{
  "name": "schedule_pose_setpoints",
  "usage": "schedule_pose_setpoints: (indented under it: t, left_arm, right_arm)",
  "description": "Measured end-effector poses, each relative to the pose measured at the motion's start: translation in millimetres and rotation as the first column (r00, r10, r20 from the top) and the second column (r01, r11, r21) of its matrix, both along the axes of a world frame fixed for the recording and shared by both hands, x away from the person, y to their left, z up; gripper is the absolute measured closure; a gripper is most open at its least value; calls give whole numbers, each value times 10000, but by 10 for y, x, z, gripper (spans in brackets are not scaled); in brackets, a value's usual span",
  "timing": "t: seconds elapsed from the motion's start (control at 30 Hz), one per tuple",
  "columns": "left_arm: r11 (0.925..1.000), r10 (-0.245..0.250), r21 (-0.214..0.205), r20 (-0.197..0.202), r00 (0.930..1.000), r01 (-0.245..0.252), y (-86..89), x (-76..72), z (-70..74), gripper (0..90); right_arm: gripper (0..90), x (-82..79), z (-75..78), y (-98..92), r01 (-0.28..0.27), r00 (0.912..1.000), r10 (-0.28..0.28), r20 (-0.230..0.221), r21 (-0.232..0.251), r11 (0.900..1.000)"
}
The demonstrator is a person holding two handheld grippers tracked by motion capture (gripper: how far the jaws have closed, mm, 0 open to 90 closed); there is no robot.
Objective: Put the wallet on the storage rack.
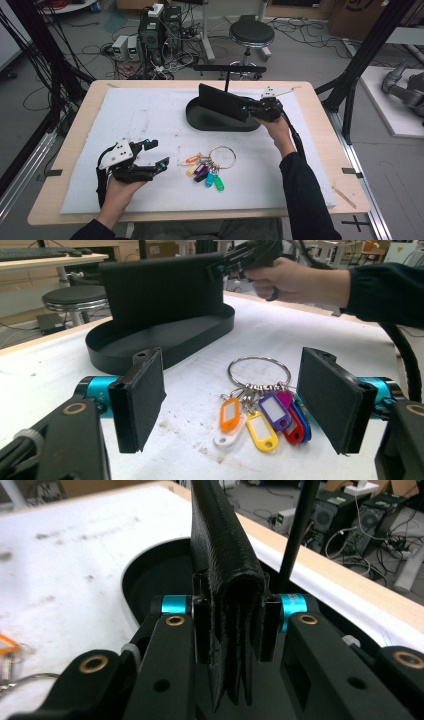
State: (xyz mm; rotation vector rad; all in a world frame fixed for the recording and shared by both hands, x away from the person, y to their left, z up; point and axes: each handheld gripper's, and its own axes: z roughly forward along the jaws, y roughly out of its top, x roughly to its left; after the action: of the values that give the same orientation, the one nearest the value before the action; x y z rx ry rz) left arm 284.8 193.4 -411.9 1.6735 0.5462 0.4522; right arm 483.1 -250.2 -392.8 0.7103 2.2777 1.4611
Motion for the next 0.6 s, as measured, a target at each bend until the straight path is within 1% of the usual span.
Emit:
schedule_pose_setpoints:
  t: [0.03,0.07,0.1,0.13,0.27,0.3,0.33,0.37,0.4,0.47,0.5,0.53,0.6]
  left_arm:
    - [10000,0,0,0,10000,0,0,0,0,272]
    - [10000,-47,-4,-23,10000,47,-4,0,-8,272]
    - [10000,-47,-4,-23,10000,47,-4,0,-8,272]
    - [10000,-61,-33,-22,10000,61,-6,-1,-12,272]
    - [10000,-70,-5,-11,10000,70,-4,-2,-14,272]
    - [9998,-135,-152,-77,9999,133,-3,2,-19,272]
    - [9998,-135,-152,-77,9999,133,-3,2,-19,272]
    - [9983,-300,-510,-260,9992,287,5,12,-28,272]
    - [9975,-310,-637,-317,9990,290,2,12,-31,272]
    - [9984,-290,-493,-241,9993,277,-4,5,-29,271]
    - [9984,-290,-493,-241,9993,277,-4,5,-29,271]
    - [9988,-284,-410,-184,9994,276,-6,5,-28,271]
    - [9991,-228,-370,-155,9996,222,-7,2,-27,272]
  right_arm:
    - [765,0,0,0,0,10000,0,0,0,10000]
    - [765,30,-42,22,109,9999,-109,-26,-155,9998]
    - [765,30,-42,22,109,9999,-109,-26,-155,9998]
    - [765,56,-76,31,206,9998,-206,-3,-209,9996]
    - [765,90,-114,27,101,9999,-102,-51,-141,9998]
    - [765,111,-135,28,61,10000,-61,6,-159,9999]
    - [765,124,-141,27,76,10000,-75,66,-212,9997]
    - [764,138,-144,30,91,9999,-89,45,-267,9996]
    - [764,152,-149,33,89,10000,-89,1,-325,9994]
    - [763,168,-154,27,131,9999,-133,-62,-309,9994]
    - [763,168,-154,27,131,9999,-133,-62,-309,9994]
    - [762,176,-155,24,156,9999,-157,-34,-327,9993]
    - [757,190,-166,9,240,9996,-246,-116,-444,9987]
